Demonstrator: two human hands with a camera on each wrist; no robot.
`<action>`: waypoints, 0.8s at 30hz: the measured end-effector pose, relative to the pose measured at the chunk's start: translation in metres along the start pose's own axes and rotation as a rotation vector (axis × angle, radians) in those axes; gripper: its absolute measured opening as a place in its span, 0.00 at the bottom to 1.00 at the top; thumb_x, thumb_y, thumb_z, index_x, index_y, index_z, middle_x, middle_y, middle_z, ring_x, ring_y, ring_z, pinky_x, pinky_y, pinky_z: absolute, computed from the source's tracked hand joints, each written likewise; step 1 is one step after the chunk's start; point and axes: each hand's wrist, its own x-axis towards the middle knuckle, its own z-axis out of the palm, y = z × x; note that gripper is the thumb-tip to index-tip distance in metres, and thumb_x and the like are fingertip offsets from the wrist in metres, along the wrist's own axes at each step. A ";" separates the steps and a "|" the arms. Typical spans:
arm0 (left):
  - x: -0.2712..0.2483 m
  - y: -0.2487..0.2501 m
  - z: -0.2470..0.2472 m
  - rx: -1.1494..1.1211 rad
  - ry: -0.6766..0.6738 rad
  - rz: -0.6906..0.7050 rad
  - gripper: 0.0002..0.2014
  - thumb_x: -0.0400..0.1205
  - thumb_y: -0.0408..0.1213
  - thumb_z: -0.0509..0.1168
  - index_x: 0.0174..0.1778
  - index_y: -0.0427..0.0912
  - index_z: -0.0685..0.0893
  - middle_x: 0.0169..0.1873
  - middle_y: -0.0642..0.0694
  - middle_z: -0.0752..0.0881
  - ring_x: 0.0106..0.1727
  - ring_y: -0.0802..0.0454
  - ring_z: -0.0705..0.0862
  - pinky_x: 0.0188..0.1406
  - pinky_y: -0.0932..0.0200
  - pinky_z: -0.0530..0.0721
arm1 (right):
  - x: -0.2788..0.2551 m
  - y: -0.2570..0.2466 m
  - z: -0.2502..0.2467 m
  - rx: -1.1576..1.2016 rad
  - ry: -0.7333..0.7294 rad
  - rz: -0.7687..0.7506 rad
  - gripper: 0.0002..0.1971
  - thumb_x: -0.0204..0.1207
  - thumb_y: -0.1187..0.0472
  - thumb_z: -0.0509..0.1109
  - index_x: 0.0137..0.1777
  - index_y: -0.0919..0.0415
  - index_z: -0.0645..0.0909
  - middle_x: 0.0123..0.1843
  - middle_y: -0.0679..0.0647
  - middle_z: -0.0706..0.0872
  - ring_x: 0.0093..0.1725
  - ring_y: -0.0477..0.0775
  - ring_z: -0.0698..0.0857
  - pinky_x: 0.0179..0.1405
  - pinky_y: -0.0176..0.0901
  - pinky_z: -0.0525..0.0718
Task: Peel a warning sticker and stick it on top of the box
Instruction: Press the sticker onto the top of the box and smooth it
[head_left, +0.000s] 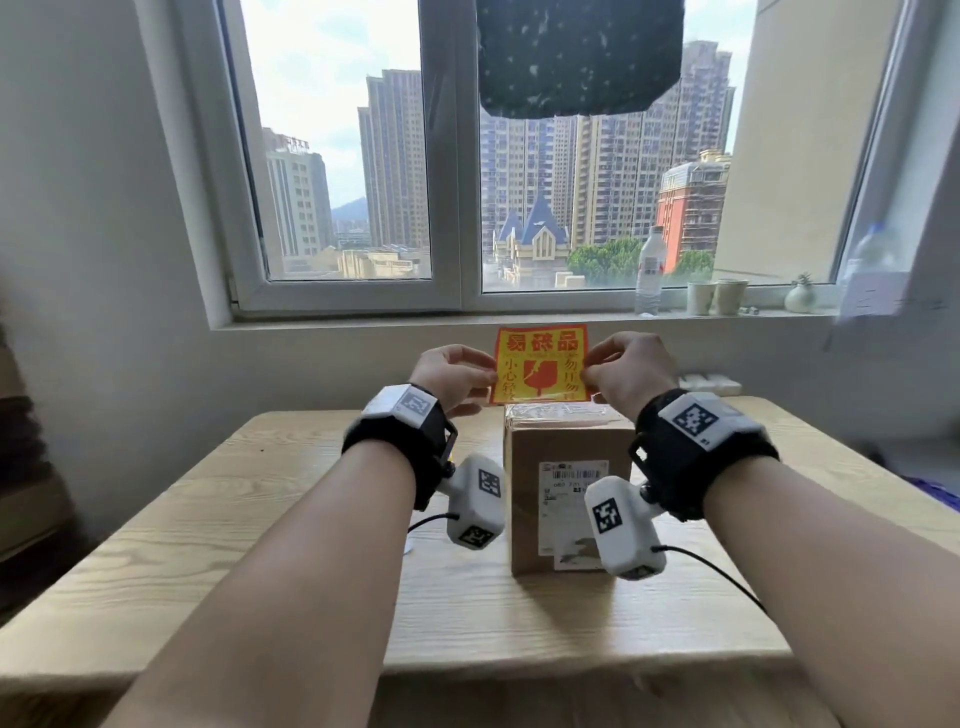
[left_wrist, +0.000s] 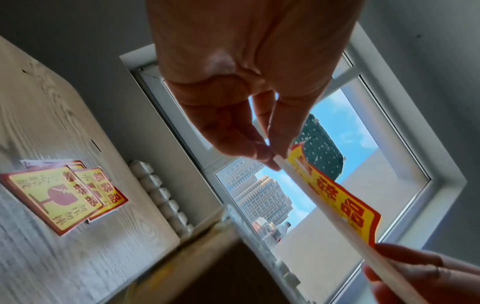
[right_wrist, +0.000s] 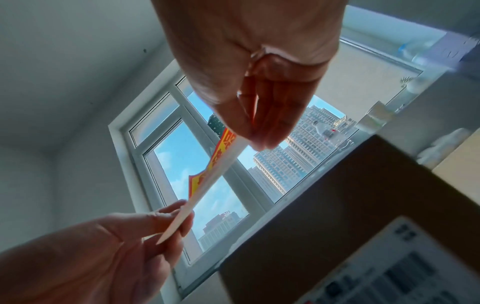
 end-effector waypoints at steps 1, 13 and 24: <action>0.003 -0.002 0.007 0.037 -0.011 0.013 0.08 0.78 0.30 0.70 0.52 0.43 0.86 0.43 0.47 0.88 0.40 0.55 0.85 0.30 0.66 0.84 | 0.003 0.006 -0.003 -0.007 0.017 0.013 0.15 0.67 0.68 0.76 0.26 0.49 0.81 0.44 0.55 0.92 0.50 0.60 0.91 0.54 0.56 0.89; 0.027 -0.020 0.035 0.238 0.083 -0.001 0.08 0.62 0.40 0.83 0.30 0.49 0.89 0.38 0.48 0.93 0.44 0.51 0.92 0.44 0.58 0.90 | 0.011 0.038 0.008 -0.120 -0.013 0.036 0.08 0.72 0.66 0.75 0.49 0.57 0.92 0.53 0.53 0.93 0.55 0.51 0.89 0.53 0.34 0.81; 0.027 -0.022 0.039 0.282 0.100 0.015 0.10 0.59 0.44 0.84 0.28 0.50 0.88 0.38 0.50 0.93 0.49 0.51 0.92 0.51 0.51 0.91 | 0.011 0.038 0.006 -0.173 -0.008 0.037 0.10 0.73 0.67 0.73 0.51 0.57 0.92 0.57 0.52 0.92 0.58 0.51 0.87 0.52 0.33 0.77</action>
